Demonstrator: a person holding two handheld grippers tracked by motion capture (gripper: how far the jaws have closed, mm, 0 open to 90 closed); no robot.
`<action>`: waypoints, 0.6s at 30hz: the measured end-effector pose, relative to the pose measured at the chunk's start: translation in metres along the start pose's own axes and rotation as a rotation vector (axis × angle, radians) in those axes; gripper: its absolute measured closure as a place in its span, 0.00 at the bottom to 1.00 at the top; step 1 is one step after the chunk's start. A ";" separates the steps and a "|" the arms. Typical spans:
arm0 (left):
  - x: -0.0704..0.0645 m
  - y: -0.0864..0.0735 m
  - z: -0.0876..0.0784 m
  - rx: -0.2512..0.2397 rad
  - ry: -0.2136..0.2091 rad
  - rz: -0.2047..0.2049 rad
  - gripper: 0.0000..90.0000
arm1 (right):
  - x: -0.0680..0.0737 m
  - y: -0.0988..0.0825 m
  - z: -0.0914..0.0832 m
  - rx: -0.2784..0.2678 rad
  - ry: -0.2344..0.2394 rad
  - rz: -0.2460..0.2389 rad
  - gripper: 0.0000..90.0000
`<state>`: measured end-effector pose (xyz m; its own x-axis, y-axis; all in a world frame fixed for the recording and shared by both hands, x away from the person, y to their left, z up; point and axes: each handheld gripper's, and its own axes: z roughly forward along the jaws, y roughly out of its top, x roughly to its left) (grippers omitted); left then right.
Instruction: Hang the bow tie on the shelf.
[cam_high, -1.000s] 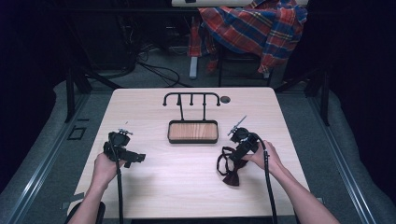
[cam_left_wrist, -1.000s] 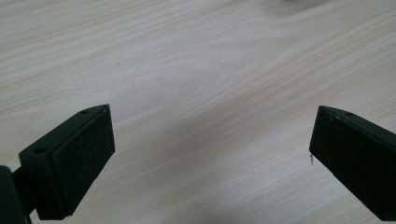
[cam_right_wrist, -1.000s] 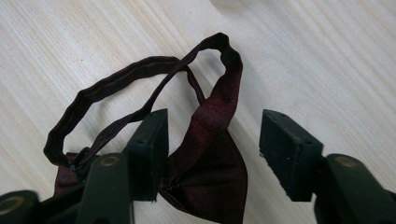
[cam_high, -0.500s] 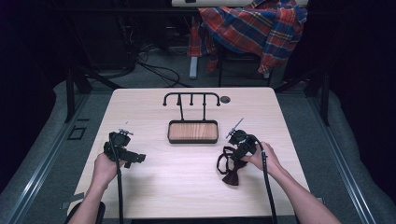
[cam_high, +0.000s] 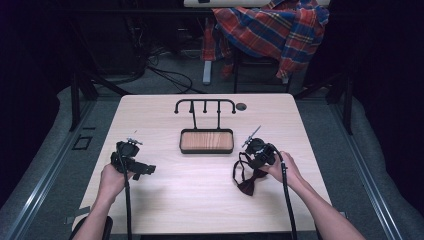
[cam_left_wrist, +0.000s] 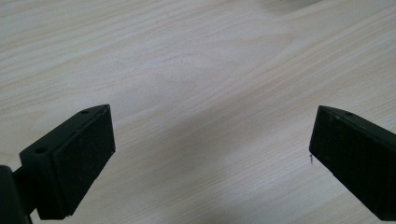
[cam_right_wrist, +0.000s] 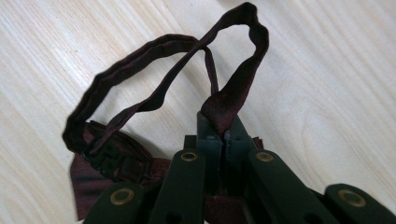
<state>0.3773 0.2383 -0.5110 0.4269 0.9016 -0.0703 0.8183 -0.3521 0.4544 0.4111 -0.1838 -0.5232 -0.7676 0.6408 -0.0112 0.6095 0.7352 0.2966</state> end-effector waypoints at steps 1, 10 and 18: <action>0.000 0.000 0.000 0.000 0.000 0.000 0.00 | 0.000 0.000 -0.002 0.005 -0.003 -0.003 0.98; 0.000 0.000 0.000 -0.003 0.000 0.000 0.00 | 0.003 0.000 -0.017 -0.050 -0.026 -0.001 0.98; 0.000 0.000 0.000 -0.002 0.000 0.001 0.00 | 0.007 -0.001 -0.030 -0.110 -0.041 0.004 0.99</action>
<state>0.3775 0.2384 -0.5109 0.4275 0.9013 -0.0699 0.8172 -0.3522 0.4561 0.3997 -0.1866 -0.4951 -0.7547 0.6542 -0.0485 0.5857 0.7053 0.3994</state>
